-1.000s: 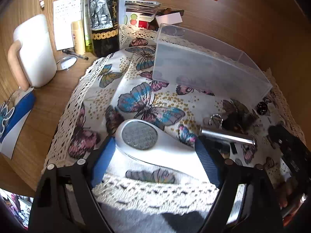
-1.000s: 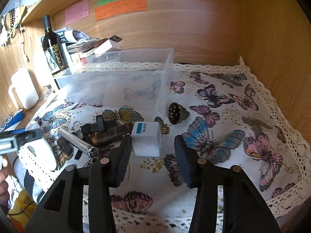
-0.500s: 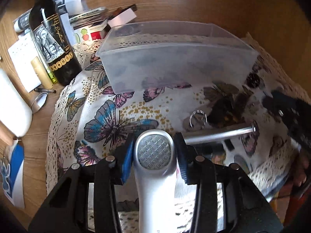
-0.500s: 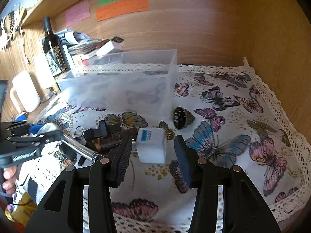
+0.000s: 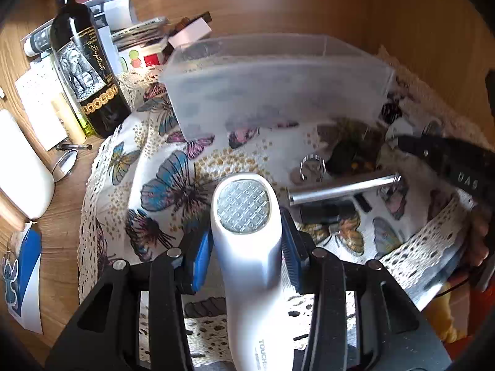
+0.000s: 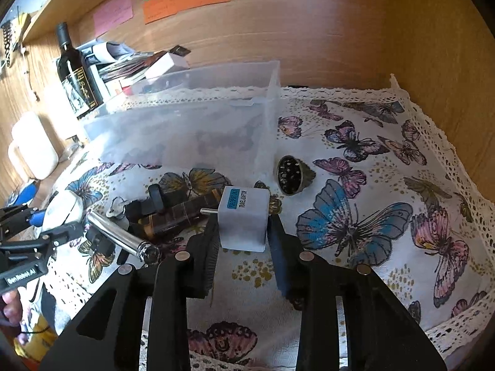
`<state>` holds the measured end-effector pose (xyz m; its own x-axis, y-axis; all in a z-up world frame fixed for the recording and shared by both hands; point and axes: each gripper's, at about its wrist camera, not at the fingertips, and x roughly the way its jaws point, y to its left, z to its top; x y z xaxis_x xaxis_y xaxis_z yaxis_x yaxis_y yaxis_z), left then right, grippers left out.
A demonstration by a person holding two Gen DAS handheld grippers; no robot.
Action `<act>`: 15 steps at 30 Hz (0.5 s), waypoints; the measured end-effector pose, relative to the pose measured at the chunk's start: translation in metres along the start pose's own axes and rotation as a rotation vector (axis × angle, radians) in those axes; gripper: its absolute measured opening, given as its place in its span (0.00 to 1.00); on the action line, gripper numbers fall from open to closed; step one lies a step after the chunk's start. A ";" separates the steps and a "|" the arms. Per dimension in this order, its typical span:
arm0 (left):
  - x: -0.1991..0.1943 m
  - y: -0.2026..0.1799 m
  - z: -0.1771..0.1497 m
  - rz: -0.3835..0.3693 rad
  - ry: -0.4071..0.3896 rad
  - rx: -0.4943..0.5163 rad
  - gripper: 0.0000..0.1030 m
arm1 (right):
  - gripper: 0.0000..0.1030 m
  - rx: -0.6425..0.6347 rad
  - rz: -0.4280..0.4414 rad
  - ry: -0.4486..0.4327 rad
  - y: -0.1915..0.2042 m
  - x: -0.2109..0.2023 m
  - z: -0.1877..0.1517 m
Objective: Organize rigid objects
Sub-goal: 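Grasp the white handheld massager with the left tool while the right tool grasps the white plug adapter, then lower the massager into the clear box with the left tool while the right tool drops the adapter in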
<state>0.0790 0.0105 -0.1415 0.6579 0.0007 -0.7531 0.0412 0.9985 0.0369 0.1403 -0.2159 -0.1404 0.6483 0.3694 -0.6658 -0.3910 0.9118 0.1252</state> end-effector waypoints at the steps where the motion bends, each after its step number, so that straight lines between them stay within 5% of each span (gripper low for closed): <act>1: -0.004 0.002 0.002 0.005 -0.015 -0.004 0.40 | 0.27 0.001 -0.008 -0.008 0.000 -0.002 0.001; 15: -0.065 0.032 0.060 0.053 -0.270 -0.050 0.40 | 0.27 -0.041 -0.020 -0.161 0.011 -0.042 0.037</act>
<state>0.0831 0.0394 -0.0519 0.8351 0.0451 -0.5482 -0.0317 0.9989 0.0339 0.1328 -0.2150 -0.0844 0.7512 0.3783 -0.5410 -0.4013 0.9124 0.0809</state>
